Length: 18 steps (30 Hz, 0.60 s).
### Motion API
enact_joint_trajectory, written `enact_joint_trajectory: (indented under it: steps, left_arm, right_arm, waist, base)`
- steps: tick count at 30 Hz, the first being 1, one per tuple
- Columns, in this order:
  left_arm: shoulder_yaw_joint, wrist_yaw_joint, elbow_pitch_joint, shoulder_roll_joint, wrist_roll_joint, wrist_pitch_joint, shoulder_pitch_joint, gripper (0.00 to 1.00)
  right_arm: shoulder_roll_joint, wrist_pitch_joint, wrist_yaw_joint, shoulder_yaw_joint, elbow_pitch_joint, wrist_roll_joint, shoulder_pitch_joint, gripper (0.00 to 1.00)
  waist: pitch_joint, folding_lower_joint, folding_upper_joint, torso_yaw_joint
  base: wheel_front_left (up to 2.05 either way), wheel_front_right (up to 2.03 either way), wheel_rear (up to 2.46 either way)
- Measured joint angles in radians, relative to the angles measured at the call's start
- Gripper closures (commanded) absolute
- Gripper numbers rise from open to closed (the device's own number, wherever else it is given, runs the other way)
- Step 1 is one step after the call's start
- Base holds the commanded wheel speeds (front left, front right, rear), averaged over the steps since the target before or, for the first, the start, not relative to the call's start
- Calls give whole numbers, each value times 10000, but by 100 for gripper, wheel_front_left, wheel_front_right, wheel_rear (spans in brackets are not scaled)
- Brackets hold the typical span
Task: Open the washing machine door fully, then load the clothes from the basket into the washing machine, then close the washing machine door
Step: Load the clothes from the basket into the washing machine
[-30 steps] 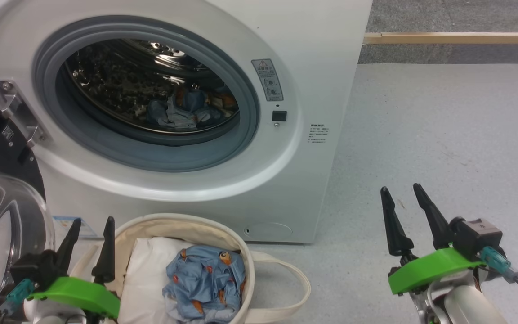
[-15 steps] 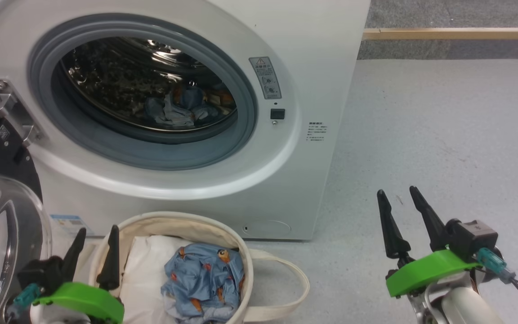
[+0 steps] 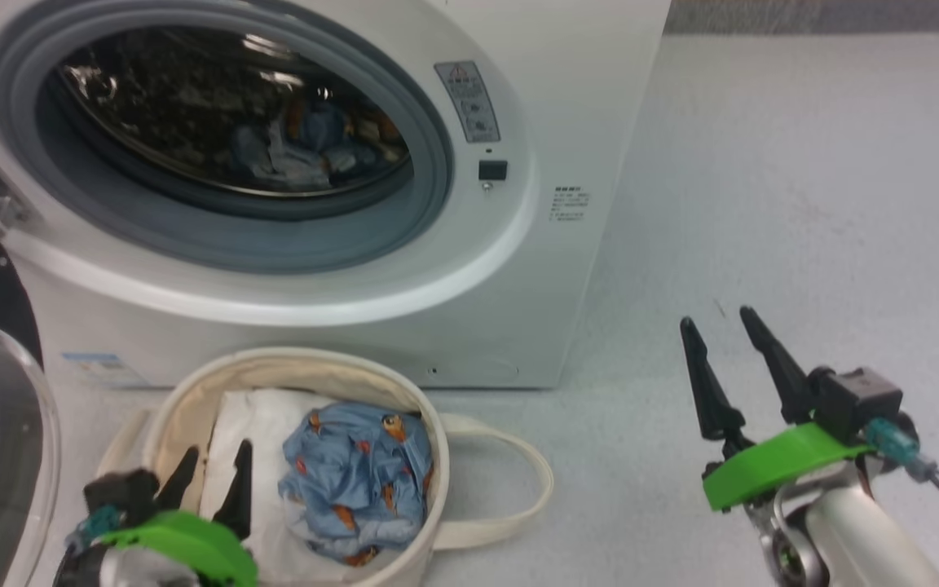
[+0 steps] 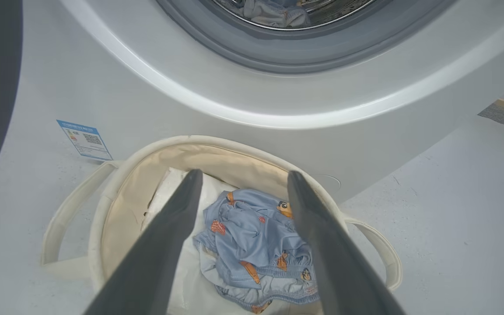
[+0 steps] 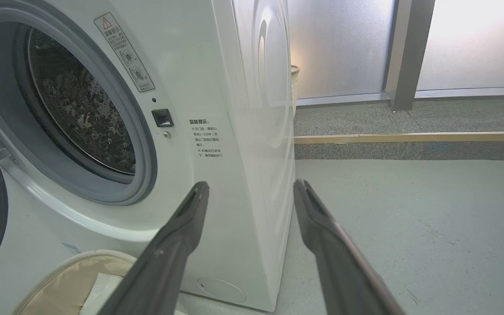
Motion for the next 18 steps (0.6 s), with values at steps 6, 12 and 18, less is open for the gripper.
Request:
enact_joint_trajectory:
  steps: [6,12,18]
  left_arm:
    - [-700,0,1112,-59,-454,0,-1099,0]
    - [-1636,0,2086,-190,-1041,0,-2008,0]
    - [-2732,0,2798,-219,-1680,0,-3262,0]
  right_arm:
    - [-161,0,0,0,27,-4,-636,0]
    - [-236,0,0,-6,-27,-96,-1146,0]
    - [-430,0,0,-44,-211,-364,-1855,0]
  waist:
    - [839,1,0,-33]
    - [1663,2,0,-38]
    - [2760,2,0,-41]
  base:
    - [0,0,0]
    - [0,0,0]
    - [0,0,0]
